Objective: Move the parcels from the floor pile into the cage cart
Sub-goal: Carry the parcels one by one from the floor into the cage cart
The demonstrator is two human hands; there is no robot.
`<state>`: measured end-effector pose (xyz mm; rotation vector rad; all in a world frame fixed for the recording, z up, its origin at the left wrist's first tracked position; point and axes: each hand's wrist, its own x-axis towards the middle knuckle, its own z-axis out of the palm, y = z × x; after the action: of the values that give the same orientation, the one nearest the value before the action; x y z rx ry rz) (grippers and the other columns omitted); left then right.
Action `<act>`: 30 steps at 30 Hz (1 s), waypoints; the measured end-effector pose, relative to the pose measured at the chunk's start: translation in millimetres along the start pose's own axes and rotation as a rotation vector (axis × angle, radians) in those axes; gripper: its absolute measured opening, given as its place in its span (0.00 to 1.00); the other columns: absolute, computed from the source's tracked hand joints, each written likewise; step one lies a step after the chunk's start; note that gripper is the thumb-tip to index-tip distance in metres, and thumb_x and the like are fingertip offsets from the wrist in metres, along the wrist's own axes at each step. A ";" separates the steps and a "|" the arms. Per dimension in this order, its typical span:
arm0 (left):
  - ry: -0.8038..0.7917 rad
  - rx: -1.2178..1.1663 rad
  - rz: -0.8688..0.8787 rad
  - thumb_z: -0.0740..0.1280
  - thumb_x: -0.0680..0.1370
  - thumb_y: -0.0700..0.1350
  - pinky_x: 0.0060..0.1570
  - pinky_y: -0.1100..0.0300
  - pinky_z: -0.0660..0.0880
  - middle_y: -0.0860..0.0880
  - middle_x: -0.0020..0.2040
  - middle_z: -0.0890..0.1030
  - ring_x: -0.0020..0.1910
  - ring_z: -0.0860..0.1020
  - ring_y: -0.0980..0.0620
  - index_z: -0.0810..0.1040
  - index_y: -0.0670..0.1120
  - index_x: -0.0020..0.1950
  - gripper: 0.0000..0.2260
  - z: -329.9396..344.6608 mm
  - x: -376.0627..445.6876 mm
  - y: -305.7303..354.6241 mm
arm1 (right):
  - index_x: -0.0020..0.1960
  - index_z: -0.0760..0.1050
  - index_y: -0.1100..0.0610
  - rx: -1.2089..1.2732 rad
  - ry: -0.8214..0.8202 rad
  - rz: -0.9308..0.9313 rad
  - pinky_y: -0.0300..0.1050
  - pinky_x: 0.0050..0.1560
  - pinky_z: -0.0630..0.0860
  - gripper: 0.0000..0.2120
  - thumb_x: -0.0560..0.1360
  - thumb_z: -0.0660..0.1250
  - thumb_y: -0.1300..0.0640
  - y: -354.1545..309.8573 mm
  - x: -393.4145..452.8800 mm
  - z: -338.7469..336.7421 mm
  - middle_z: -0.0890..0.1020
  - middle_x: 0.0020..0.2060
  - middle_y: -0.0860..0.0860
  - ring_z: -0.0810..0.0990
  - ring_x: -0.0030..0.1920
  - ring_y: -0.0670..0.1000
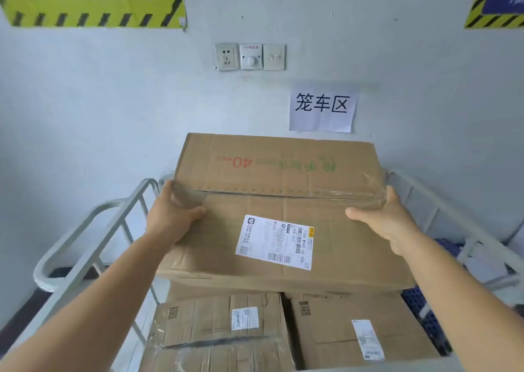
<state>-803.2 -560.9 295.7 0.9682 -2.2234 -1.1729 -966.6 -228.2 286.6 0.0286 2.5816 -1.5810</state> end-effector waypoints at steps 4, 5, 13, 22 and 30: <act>0.051 0.047 -0.066 0.76 0.70 0.47 0.51 0.51 0.73 0.45 0.68 0.73 0.59 0.75 0.42 0.57 0.54 0.77 0.41 4.8 42.6 -23.7 | 0.80 0.47 0.49 0.023 -0.096 -0.001 0.54 0.69 0.64 0.52 0.68 0.79 0.52 -0.4 48.6 52.7 0.60 0.77 0.51 0.62 0.74 0.56; 0.060 0.053 -0.082 0.76 0.70 0.47 0.48 0.52 0.73 0.44 0.67 0.74 0.56 0.75 0.43 0.57 0.54 0.77 0.41 7.8 53.2 -28.9 | 0.80 0.46 0.49 0.033 -0.124 0.001 0.54 0.70 0.63 0.52 0.69 0.78 0.53 0.1 60.4 65.3 0.59 0.77 0.51 0.61 0.75 0.56; 0.113 0.099 -0.229 0.76 0.71 0.46 0.47 0.51 0.74 0.45 0.66 0.73 0.56 0.75 0.43 0.56 0.55 0.77 0.41 37.2 119.4 -78.7 | 0.80 0.42 0.49 0.037 -0.285 0.038 0.54 0.72 0.60 0.54 0.69 0.78 0.56 10.2 143.9 153.5 0.56 0.78 0.50 0.58 0.76 0.54; 0.070 0.132 -0.331 0.76 0.70 0.46 0.56 0.50 0.72 0.46 0.70 0.70 0.64 0.73 0.43 0.55 0.55 0.77 0.42 66.5 201.2 -147.0 | 0.80 0.44 0.46 -0.071 -0.331 0.133 0.56 0.72 0.60 0.54 0.69 0.78 0.54 35.2 210.4 244.0 0.56 0.78 0.50 0.58 0.76 0.55; -0.013 0.158 -0.419 0.77 0.70 0.46 0.62 0.47 0.70 0.47 0.73 0.68 0.68 0.70 0.43 0.53 0.55 0.78 0.44 102.3 286.5 -229.5 | 0.80 0.44 0.45 -0.139 -0.349 0.243 0.56 0.71 0.63 0.52 0.69 0.77 0.53 74.5 260.1 337.6 0.59 0.77 0.49 0.62 0.75 0.55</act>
<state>-972.0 -813.0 64.9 1.5521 -2.2126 -1.1832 -1189.8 -505.6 40.8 0.0473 2.3093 -1.1996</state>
